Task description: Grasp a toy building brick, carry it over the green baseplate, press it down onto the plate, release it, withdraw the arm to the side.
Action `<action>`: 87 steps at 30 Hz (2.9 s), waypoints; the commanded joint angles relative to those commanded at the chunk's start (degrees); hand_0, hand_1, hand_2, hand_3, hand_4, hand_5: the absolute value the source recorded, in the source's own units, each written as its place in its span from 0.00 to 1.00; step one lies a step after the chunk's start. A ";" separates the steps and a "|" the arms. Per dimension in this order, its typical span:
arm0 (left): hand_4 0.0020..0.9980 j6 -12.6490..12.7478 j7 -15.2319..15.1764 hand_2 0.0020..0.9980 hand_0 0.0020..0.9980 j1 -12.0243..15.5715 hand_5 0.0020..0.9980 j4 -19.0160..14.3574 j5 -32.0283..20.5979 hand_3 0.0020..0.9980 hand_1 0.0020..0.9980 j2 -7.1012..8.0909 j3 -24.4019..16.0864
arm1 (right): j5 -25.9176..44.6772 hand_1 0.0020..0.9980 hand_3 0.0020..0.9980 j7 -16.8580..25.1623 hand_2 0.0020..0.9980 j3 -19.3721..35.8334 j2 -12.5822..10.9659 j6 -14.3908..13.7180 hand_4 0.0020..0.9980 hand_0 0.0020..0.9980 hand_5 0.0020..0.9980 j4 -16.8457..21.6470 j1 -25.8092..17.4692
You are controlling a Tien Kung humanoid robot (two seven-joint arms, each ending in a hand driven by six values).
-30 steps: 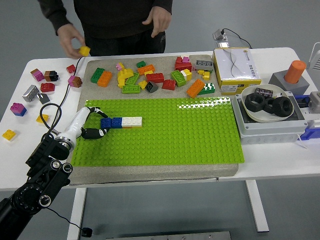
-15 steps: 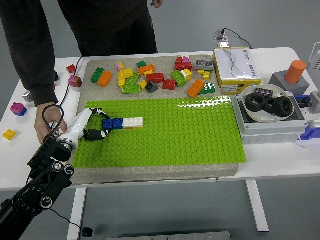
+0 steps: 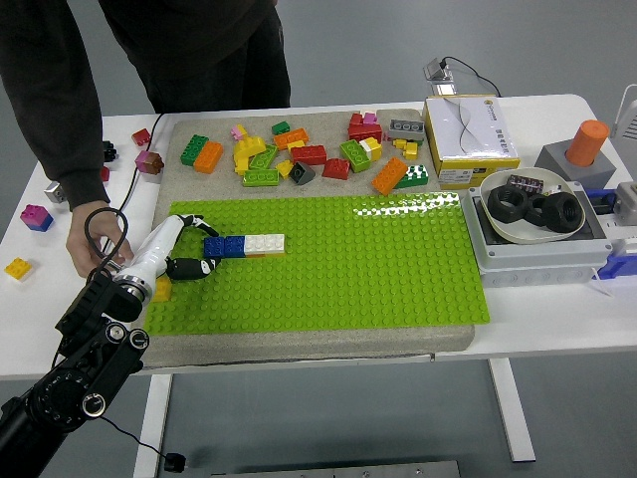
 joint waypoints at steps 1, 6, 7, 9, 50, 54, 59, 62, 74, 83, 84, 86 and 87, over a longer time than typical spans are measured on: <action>0.48 0.01 0.01 0.91 0.98 0.01 0.00 -0.02 0.08 0.58 0.92 0.00 0.01 | 0.01 0.62 0.71 -0.01 0.68 0.01 0.02 -0.01 0.77 0.63 0.97 0.00 -0.02; 0.48 -0.04 0.03 0.91 0.98 0.03 0.00 -0.04 0.30 0.58 0.93 0.01 -0.02 | 0.02 0.62 0.71 -0.03 0.67 0.04 0.08 -0.03 0.78 0.63 0.97 0.00 -0.10; 0.48 -0.05 0.04 0.91 0.98 0.02 0.00 -0.04 0.32 0.58 0.93 0.02 -0.01 | 0.03 0.62 0.71 -0.03 0.67 0.04 0.09 -0.03 0.78 0.63 0.97 0.00 -0.11; 0.48 -0.11 0.08 0.91 0.98 -0.03 0.00 -0.04 0.27 0.58 0.93 0.18 0.18 | 0.05 0.62 0.71 -0.03 0.67 0.03 0.12 -0.03 0.78 0.63 0.97 0.00 -0.12; 0.51 0.07 1.50 0.91 0.98 0.92 0.00 -4.65 2.30 0.58 0.93 1.13 1.56 | 0.16 0.62 0.71 0.11 0.67 0.27 0.08 -0.20 0.77 0.63 0.97 0.00 0.21; 0.50 0.45 2.13 0.91 0.98 1.81 0.00 -6.75 3.98 0.58 0.93 1.20 0.63 | 0.13 0.62 0.71 0.11 0.67 0.31 0.04 -0.21 0.77 0.63 0.96 0.00 0.16; 0.51 0.47 4.75 0.91 0.98 3.43 0.00 -9.53 8.08 0.57 0.93 1.35 -0.53 | 0.11 0.62 0.71 0.10 0.67 0.33 0.01 -0.21 0.77 0.63 0.96 0.00 0.07; 0.51 0.43 6.56 0.91 0.98 4.20 0.00 -10.23 10.27 0.57 0.93 1.40 -0.82 | 0.01 0.62 0.71 0.09 0.67 0.37 0.01 -0.19 0.77 0.63 0.96 0.00 0.01; 0.52 0.49 10.30 0.91 0.98 4.11 0.00 -8.57 14.05 0.57 0.93 1.19 -1.73 | -0.13 0.62 0.71 0.01 0.67 0.35 -0.11 -0.17 0.78 0.63 0.96 0.00 0.04; 0.52 0.30 10.64 0.91 0.98 3.04 0.00 -7.04 14.01 0.57 0.93 0.76 -0.86 | -0.20 0.62 0.71 0.02 0.67 0.44 -0.18 -0.22 0.78 0.63 0.96 0.00 0.14; 0.52 0.26 10.66 0.91 0.98 3.01 0.00 -6.98 13.90 0.57 0.93 0.78 -0.72 | -0.20 0.62 0.71 0.03 0.67 0.47 -0.18 -0.23 0.78 0.63 0.96 0.00 0.15; 0.52 0.20 10.70 0.91 0.98 2.96 0.00 -6.92 13.71 0.57 0.93 0.78 -0.44 | -0.26 0.62 0.71 0.03 0.67 0.51 -0.15 -0.24 0.78 0.63 0.96 0.00 0.16; 0.52 0.19 10.71 0.91 0.98 2.93 0.00 -6.93 13.62 0.57 0.93 0.76 -0.30 | -0.28 0.62 0.71 0.03 0.67 0.52 -0.13 -0.24 0.78 0.63 0.96 0.00 0.17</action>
